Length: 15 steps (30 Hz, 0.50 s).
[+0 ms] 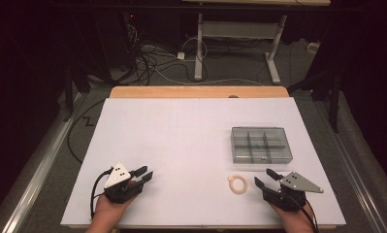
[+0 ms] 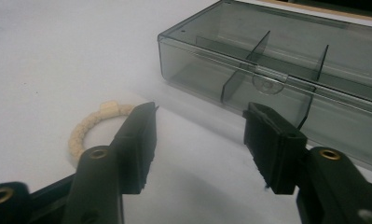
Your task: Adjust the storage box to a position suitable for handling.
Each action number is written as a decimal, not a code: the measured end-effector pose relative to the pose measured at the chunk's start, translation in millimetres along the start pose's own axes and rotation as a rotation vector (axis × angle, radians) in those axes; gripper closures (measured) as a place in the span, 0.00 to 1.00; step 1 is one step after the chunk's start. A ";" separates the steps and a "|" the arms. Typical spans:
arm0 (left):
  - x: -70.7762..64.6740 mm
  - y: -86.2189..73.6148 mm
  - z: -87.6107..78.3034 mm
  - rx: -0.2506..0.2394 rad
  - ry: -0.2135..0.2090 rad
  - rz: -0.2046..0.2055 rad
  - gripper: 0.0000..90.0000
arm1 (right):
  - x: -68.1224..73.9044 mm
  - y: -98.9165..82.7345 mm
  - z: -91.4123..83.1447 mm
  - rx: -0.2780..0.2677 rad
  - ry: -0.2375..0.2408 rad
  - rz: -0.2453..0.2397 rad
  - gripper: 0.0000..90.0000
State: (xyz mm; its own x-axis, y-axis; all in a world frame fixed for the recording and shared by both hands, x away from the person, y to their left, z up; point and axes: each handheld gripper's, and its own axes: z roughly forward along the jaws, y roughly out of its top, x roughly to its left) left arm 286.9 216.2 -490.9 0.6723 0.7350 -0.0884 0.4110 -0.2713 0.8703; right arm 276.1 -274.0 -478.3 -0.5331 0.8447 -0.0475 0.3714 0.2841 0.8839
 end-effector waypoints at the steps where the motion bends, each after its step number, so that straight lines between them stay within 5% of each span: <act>1: 0.5 0.1 0.1 0.002 -0.002 -0.003 0.76 | 0.0 0.0 0.1 0.001 0.000 0.000 0.55; 15: 6.0 1.3 1.5 0.019 -0.008 -0.064 0.92 | 0.9 0.9 1.6 0.019 -0.036 0.009 0.88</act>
State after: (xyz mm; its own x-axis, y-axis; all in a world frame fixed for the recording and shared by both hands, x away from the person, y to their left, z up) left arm 292.4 219.3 -491.1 0.6492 0.7462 -0.1474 0.4647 -0.2356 0.8536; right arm 277.1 -272.3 -478.2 -0.5023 0.8628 -0.0564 0.3911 0.2848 0.8752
